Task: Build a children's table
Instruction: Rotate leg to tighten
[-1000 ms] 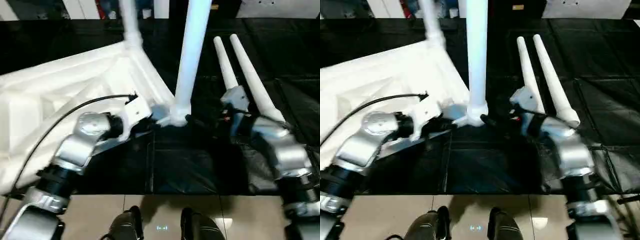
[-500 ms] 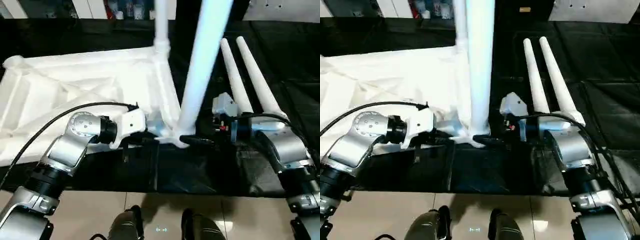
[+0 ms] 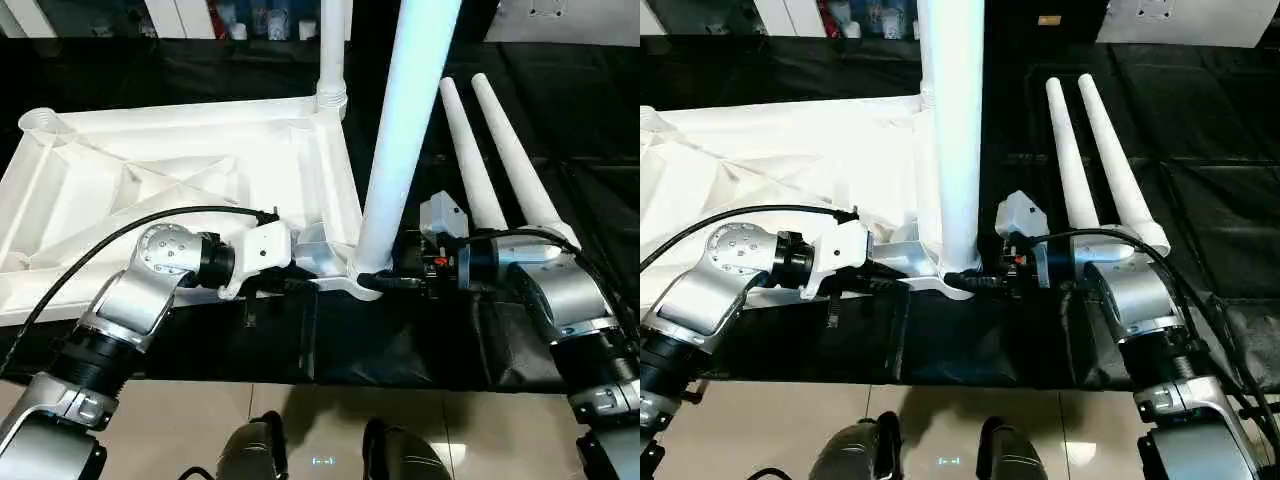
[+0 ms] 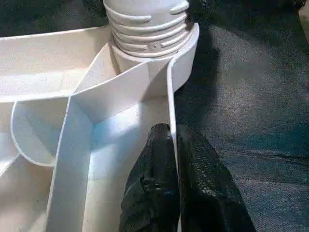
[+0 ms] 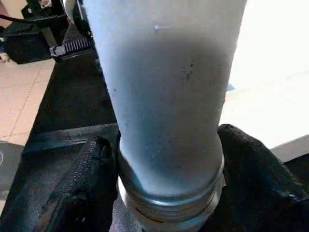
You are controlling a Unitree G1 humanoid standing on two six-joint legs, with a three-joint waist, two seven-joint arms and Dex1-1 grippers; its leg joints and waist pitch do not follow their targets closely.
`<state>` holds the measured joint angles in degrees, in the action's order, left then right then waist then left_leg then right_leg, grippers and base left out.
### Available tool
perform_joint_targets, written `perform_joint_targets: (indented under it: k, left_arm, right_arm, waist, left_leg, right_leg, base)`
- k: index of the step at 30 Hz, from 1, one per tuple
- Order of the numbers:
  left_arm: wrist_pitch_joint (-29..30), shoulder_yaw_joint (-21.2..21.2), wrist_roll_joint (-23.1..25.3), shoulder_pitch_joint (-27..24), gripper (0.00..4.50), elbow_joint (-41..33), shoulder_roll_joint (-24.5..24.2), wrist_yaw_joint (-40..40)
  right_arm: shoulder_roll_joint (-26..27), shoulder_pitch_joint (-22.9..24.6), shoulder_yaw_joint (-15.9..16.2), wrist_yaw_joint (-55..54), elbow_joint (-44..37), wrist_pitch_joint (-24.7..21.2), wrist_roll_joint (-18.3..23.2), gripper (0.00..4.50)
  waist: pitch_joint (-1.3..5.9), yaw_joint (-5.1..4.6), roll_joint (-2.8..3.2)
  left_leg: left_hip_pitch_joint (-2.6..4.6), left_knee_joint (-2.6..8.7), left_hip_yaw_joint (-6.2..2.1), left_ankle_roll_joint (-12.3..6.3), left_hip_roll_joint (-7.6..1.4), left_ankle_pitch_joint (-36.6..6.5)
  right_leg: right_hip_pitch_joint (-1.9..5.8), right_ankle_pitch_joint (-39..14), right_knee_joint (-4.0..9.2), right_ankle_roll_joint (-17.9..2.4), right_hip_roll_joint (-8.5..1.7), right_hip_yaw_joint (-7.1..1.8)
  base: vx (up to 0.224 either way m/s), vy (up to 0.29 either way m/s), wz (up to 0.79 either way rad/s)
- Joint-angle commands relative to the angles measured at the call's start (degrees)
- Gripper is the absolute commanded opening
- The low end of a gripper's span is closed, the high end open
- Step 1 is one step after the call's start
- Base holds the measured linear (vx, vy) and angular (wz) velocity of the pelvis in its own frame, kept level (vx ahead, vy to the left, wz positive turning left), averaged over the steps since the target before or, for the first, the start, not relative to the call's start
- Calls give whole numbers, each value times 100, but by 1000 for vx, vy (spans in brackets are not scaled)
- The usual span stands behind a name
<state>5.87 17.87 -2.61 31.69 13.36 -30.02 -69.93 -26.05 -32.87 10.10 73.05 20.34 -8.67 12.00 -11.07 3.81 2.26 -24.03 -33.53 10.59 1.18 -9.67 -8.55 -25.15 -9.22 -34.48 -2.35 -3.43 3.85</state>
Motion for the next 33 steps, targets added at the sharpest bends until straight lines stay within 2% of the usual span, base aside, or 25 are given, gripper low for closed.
perform_joint_targets:
  k: [1, 5, 8, 10, 12, 14, 16, 17, 18, 20, 22, 23, 24, 27, 30, 33]
  left_arm:
    - [-189, 116, -96, 48, 0, -131, 18, -245]
    - [10, 42, -54, 57, 0, -115, 96, 9]
    - [457, -123, 3, 153, 0, -77, 388, 641]
    - [789, -213, 51, 230, 0, -78, 621, 1073]
    - [989, -273, 85, 291, 0, -73, 797, 1377]
    - [1292, -348, 131, 380, 0, -64, 1050, 1781]
    - [2026, -587, 234, 682, 0, 112, 1871, 2985]
    - [2140, -657, 262, 745, 0, 171, 2036, 3260]
    - [2209, -696, 272, 792, 0, 202, 2154, 3433]
    - [2284, -791, 297, 882, 0, 262, 2382, 3799]
    - [2320, -875, 327, 974, 0, 308, 2606, 4135]
    - [2317, -930, 354, 1036, 0, 334, 2748, 4364]
    - [2330, -959, 387, 1077, 0, 328, 2844, 4496]
    - [2416, -835, 489, 1055, 0, 164, 2847, 4324]
    - [2490, -800, 511, 1018, 0, 91, 2836, 4294]
    - [2507, -739, 462, 940, 0, 2, 2760, 4225]
  right_arm:
    - [-12, -8, 58, 41, -30, -6, 30, 276]
    - [102, 234, 79, -151, -264, -163, 40, 273]
    - [444, 457, 45, -861, -395, -364, -59, 272]
    - [703, 524, 37, -1383, -376, -438, -195, 272]
    - [902, 538, 10, -1755, -333, -513, -269, 272]
    - [1205, 519, -68, -2240, -238, -585, -310, 272]
    - [2139, 324, -381, -3798, 133, -794, -409, 272]
    - [2307, 266, -453, -4110, 218, -834, -433, 272]
    - [2418, 220, -499, -4342, 276, -879, -459, 272]
    - [2589, 140, -579, -4724, 371, -912, -511, 272]
    - [2778, 58, -717, -5086, 477, -934, -485, 271]
    - [2884, 8, -792, -5301, 536, -928, -480, 271]
    - [2970, -23, -844, -5472, 561, -944, -484, 271]
    - [3137, -12, -950, -5664, 530, -1049, -583, 271]
    - [3172, 6, -956, -5774, 520, -1047, -612, 271]
    - [3156, 51, -962, -5826, 480, -1026, -601, 271]
  waist:
    - [590, -5, -54]
    - [590, -2, -60]
    - [569, -7, -53]
    - [541, -28, -58]
    - [484, -65, -65]
    - [474, -100, -69]
    - [471, -132, -64]
    - [466, -161, -41]
    - [470, -181, -82]
    - [468, -188, -77]
    - [485, -186, -51]
    - [499, -184, -72]
    - [513, -172, -49]
    - [538, -158, -54]
    - [537, -156, -49]
    - [515, -148, -45]
  left_leg:
    - [202, 308, -133, -809, -376, -614]
    - [201, 309, -134, -778, -373, -624]
    - [199, 324, -143, -721, -374, -689]
    - [208, 340, -144, -603, -367, -842]
    - [225, 366, -156, -395, -343, -1184]
    - [213, 384, -168, -299, -341, -1243]
    - [235, 385, -168, -247, -330, -1342]
    - [241, 386, -187, -161, -330, -1379]
    - [234, 389, -201, -102, -290, -1434]
    - [224, 402, -187, -204, -289, -1407]
    - [242, 395, -167, -282, -287, -1316]
    - [221, 394, -162, -335, -276, -1218]
    - [218, 386, -156, -386, -283, -1101]
    - [201, 377, -144, -571, -275, -844]
    - [193, 373, -138, -695, -274, -751]
    - [191, 385, -140, -661, -281, -847]
  right_leg:
    - [400, -786, 313, -1546, -520, -328]
    - [398, -825, 313, -1521, -517, -330]
    - [383, -954, 336, -1512, -520, -330]
    - [371, -1250, 369, -1444, -529, -336]
    - [348, -1973, 463, -1253, -542, -332]
    - [363, -2183, 475, -1114, -547, -336]
    - [324, -2304, 505, -1082, -543, -334]
    - [309, -2371, 509, -1102, -548, -331]
    - [336, -2515, 525, -1017, -544, -297]
    - [346, -2441, 558, -913, -553, -314]
    - [328, -2187, 553, -950, -531, -323]
    - [349, -1988, 536, -979, -527, -322]
    - [353, -1778, 512, -1014, -523, -326]
    - [377, -1212, 468, -1123, -515, -322]
    - [389, -1081, 459, -1184, -518, -313]
    - [391, -1272, 480, -1151, -522, -306]
  base:
    - [0, 0, 0]
    - [0, 0, 0]
    - [0, 0, 0]
    - [0, 0, 0]
    - [0, 0, 0]
    - [0, 0, 0]
    - [0, 0, 0]
    - [0, 0, 0]
    - [0, 0, 0]
    - [0, 0, 0]
    - [0, 0, 0]
    - [0, 0, 0]
    - [0, 0, 0]
    - [0, 0, 0]
    - [0, 0, 0]
    - [0, 0, 0]
